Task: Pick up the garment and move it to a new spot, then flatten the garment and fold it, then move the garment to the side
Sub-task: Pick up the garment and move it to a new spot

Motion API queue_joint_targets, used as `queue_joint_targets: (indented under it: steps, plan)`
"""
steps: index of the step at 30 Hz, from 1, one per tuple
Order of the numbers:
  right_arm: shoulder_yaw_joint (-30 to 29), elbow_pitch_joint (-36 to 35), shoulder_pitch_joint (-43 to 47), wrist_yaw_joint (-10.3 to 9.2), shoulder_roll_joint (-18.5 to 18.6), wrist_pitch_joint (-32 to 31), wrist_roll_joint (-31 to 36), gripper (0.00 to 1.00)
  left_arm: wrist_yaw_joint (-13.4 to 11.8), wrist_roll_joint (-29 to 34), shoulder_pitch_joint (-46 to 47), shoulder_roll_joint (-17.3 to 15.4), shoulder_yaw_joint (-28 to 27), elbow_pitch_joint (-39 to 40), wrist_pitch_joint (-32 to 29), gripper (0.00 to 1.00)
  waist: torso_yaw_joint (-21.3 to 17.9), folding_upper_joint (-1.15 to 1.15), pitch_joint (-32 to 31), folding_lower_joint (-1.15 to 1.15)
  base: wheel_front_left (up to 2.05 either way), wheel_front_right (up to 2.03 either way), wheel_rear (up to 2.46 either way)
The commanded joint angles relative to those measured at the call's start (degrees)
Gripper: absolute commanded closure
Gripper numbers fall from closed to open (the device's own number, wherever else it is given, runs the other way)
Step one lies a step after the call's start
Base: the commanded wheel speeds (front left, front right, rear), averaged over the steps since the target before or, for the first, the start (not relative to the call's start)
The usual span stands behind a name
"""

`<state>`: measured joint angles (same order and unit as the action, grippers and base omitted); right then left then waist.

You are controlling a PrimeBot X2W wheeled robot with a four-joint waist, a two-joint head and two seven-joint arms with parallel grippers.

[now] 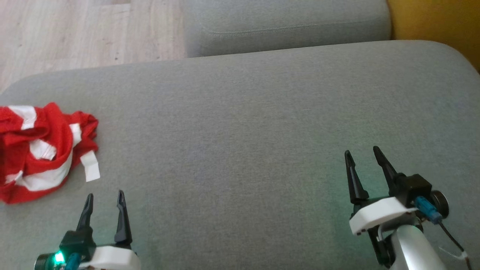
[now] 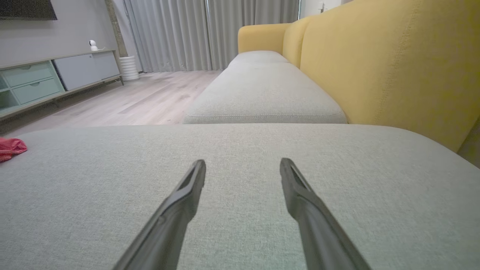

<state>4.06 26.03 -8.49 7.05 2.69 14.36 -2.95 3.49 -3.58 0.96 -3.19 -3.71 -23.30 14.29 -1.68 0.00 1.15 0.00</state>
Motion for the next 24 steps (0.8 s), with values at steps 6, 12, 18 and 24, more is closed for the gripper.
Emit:
queue_joint_targets:
  steps: [6,12,18,24]
  plan:
    - [3.2,-2.1,-3.3,0.44,0.2,0.6,-0.2,0.00,0.2,-0.2,3.5,-0.1,-2.3,1.0,0.7,0.00,5.9,0.00,1.0,0.00,0.00,0.00,0.00]
    - [7.0,-1.8,-4.7,0.44,0.2,0.6,-0.9,0.00,0.4,-0.4,4.2,0.1,-2.4,1.4,0.7,0.00,13.9,0.00,2.5,0.00,0.00,0.00,0.00]
    - [13.1,-0.3,-7.1,0.44,0.2,0.6,-1.9,0.00,-0.4,-2.1,3.3,0.3,-4.0,2.6,0.7,0.00,21.1,0.00,3.8,0.00,0.00,0.00,0.00]
    - [16.2,0.6,-8.2,0.44,0.2,0.6,-2.3,0.00,-0.5,-2.5,2.3,0.3,-5.9,2.4,0.7,0.00,23.0,0.00,4.5,0.00,0.00,0.00,0.00]
